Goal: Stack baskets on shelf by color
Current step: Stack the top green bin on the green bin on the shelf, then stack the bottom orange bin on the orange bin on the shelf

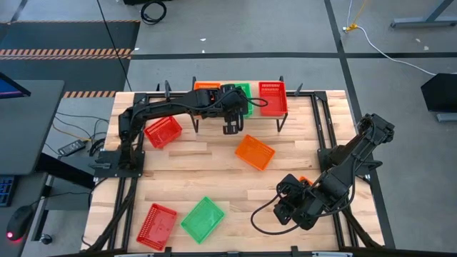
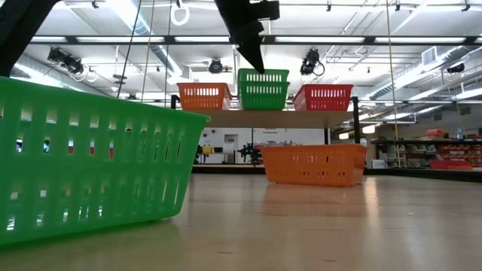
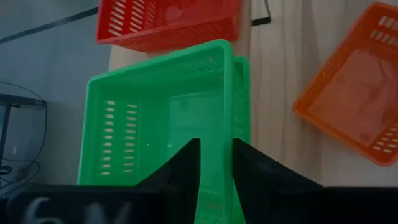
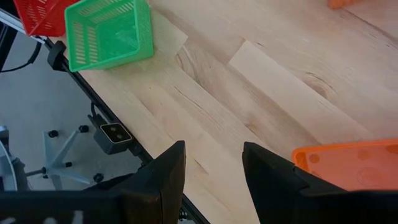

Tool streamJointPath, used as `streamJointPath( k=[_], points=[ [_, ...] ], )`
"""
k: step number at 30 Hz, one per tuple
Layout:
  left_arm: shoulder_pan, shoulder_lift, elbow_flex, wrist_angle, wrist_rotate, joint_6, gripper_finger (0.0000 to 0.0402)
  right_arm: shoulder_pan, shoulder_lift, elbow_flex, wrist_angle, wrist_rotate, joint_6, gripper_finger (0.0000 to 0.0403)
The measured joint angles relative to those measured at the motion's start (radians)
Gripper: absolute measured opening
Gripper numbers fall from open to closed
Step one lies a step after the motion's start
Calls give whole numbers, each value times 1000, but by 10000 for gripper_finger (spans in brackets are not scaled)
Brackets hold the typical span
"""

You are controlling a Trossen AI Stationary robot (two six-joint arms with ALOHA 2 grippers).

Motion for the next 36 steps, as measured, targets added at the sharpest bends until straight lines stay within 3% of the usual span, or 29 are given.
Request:
streamJointPath(
  k=[13,23,28,33,36],
  points=[
    [45,6,0,13,65,1,97,0,0,0,1,0,3,165],
    [-58,-29,8,-11,76,27,102,0,0,0,0,1,-1,165],
    [-105,-85,73,-160,73,-23,99,0,0,0,-9,5,-7,165],
    [-126,-138,80,-314,315,-99,102,-4,0,0,-35,26,-26,165],
    [-145,-145,80,-413,384,-168,102,-23,0,0,-78,25,-71,165]
  ],
)
